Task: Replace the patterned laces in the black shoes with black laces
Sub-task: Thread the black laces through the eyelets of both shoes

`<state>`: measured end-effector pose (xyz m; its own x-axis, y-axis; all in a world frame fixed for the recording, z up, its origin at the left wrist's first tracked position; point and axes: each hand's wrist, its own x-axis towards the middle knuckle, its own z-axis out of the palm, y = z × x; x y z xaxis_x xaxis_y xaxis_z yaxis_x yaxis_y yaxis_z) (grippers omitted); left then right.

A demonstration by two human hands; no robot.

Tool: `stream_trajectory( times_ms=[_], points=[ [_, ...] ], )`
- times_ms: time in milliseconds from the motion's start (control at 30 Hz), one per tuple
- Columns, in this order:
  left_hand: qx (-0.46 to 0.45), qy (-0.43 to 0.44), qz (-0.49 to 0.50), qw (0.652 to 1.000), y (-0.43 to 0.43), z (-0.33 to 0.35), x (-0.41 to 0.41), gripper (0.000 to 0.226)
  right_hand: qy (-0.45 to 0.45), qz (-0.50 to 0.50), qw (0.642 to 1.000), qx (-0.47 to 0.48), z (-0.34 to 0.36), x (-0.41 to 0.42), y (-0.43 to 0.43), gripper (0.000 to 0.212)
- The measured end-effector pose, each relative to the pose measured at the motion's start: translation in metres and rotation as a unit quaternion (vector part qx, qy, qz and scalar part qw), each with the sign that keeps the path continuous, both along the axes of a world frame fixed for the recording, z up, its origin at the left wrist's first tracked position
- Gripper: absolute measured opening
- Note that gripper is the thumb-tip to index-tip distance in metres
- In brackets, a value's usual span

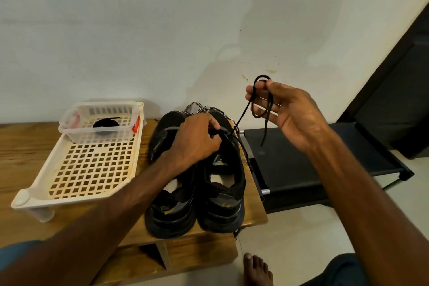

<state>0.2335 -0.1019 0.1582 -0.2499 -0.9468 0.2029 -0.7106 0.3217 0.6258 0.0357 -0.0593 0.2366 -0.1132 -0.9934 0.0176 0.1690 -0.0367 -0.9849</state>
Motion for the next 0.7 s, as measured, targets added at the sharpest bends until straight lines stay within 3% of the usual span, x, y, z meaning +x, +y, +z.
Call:
stream_trajectory(
  times_ms=[33,67,100,133,167,300,400,533,700],
  points=[
    [-0.01,-0.006,-0.002,1.0,0.0,0.0,0.0,0.021,0.12,-0.026,0.992,0.005,-0.001,-0.002,0.0,0.02],
    [-0.022,-0.009,-0.005,1.0,0.0,0.0,0.0,0.02,0.287,-0.046,0.957,0.007,-0.004,-0.007,-0.001,0.019],
    [-0.034,-0.007,-0.008,0.999,0.0,-0.001,0.001,0.018,0.448,-0.044,0.893,0.014,-0.006,-0.009,-0.002,0.018],
    [-0.044,0.002,-0.011,0.999,-0.001,-0.001,0.002,0.017,0.551,-0.028,0.833,0.027,-0.009,-0.011,-0.002,0.018],
    [-0.05,0.023,-0.014,0.998,-0.002,0.0,0.002,0.014,0.581,-0.007,0.813,0.041,-0.01,-0.011,-0.002,0.017],
    [-0.04,0.162,-0.014,0.986,-0.001,0.018,0.0,0.015,0.378,0.013,0.922,0.083,-0.009,0.001,0.002,0.017],
    [0.054,0.265,-0.086,0.959,0.006,0.038,-0.002,0.03,0.247,0.0,0.966,0.071,-0.006,0.012,0.004,0.015],
    [0.125,0.23,-0.158,0.952,0.01,0.046,-0.002,0.031,0.153,-0.038,0.986,0.053,-0.005,0.019,0.005,0.018],
    [0.144,0.247,-0.171,0.943,0.001,0.04,0.014,0.026,0.133,-0.093,0.986,0.04,-0.007,0.013,0.002,0.014]
  ],
)
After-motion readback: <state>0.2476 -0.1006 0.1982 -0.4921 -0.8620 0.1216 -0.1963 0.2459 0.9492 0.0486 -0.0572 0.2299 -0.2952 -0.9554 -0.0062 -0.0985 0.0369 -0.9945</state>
